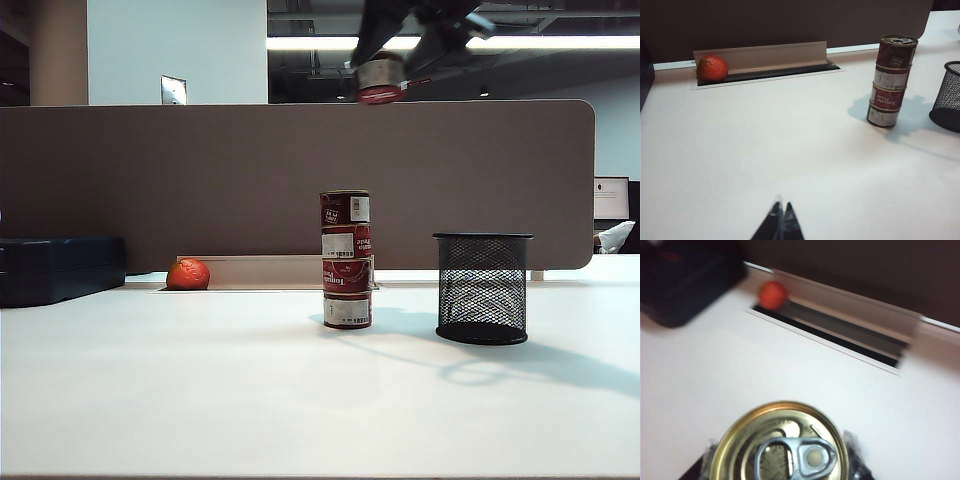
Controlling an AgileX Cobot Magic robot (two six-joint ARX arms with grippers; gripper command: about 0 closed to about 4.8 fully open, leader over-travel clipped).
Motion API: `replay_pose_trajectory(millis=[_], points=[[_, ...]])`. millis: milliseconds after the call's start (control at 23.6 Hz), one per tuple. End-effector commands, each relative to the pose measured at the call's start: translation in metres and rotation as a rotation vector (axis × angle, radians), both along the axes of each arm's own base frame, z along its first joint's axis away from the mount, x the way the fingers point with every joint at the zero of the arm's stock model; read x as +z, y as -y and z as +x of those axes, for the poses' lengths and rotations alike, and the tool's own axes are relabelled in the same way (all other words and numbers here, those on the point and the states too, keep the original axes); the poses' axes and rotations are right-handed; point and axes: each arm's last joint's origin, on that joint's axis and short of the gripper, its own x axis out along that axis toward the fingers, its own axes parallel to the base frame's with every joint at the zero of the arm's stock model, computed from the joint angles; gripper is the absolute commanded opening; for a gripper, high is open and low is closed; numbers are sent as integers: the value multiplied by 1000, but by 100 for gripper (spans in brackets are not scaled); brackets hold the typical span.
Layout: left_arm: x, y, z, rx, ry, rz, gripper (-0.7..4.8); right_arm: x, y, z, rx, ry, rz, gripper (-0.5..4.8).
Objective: Take a can of tomato sauce from the stacked ones and place it on the table.
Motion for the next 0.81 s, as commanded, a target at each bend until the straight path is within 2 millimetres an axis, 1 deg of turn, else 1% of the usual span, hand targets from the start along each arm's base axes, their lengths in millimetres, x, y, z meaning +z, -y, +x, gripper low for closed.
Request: replay_pose_trajectory(millis=[42,212,255,339,382,424,467,552,594,806], points=[[2,0,0,4,14,-5,-6,13,8,-11,-53,32,-51,42],[2,0,0,4,14,-5,-6,21,19,-21,-84,40,-62,31],[2,0,0,4,14,-5,-6,23,25,-28,-94,44,-57,8],[2,0,0,3,14,-5,-6,23,38,-39,-122,45,-47,8],[2,0,0,3,14,-5,-6,20,49,-48,-146,44,-40,8],[2,0,0,3,14,-5,-6,18,54,-53,-158,42,-39,8],[2,0,0,3,14,-5,-6,11,66,-63,-190,37,-30,8],[2,0,0,3,14,-5,-6,6,76,-71,-220,39,-24,8],[2,0,0,3,14,-5,-6,1,87,-80,-253,54,-16,8],[2,0,0,3,14,-5,-6,-10,104,-97,-305,79,-8,8]])
